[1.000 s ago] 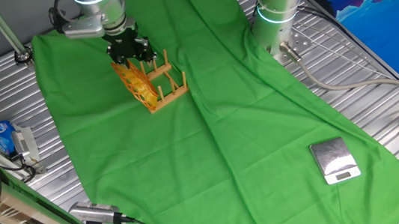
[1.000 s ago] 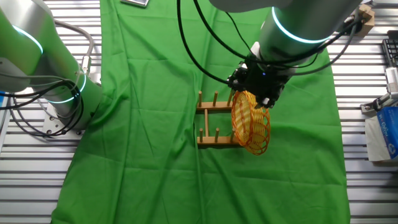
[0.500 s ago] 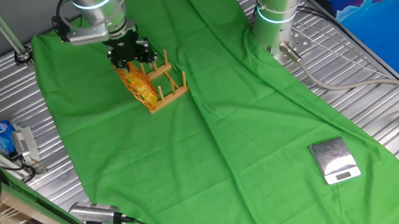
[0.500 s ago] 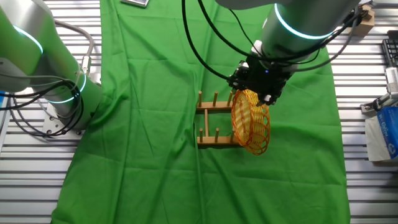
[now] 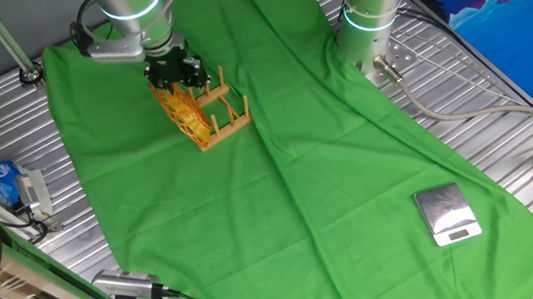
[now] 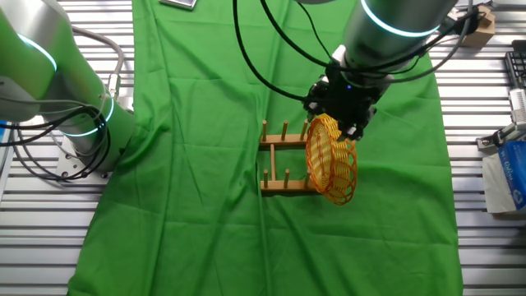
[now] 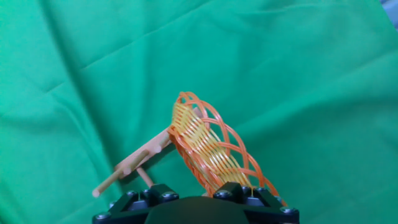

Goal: Take the dish off the dish rack

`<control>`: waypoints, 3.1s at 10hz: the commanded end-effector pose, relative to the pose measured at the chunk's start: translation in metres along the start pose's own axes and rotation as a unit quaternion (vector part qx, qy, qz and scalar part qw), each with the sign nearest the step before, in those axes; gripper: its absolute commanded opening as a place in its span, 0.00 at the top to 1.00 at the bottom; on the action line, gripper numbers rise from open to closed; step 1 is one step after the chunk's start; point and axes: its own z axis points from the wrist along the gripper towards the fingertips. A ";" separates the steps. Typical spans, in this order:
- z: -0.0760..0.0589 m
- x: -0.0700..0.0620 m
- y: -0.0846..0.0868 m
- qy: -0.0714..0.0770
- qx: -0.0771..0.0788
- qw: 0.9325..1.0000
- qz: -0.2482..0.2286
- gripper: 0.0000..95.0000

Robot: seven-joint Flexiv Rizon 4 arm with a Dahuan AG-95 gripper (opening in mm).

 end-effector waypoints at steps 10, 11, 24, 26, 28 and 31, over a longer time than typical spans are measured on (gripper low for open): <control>-0.002 0.001 0.002 -0.018 -0.031 0.982 -0.187 0.40; -0.003 0.001 0.002 -0.017 -0.028 0.978 -0.207 0.40; 0.003 -0.005 -0.023 -0.005 -0.016 0.941 -0.337 0.40; 0.005 -0.007 -0.027 -0.006 -0.015 0.942 -0.336 0.40; 0.004 -0.009 -0.033 -0.005 -0.013 0.941 -0.338 0.40; 0.005 -0.012 -0.039 -0.005 -0.009 0.940 -0.342 0.40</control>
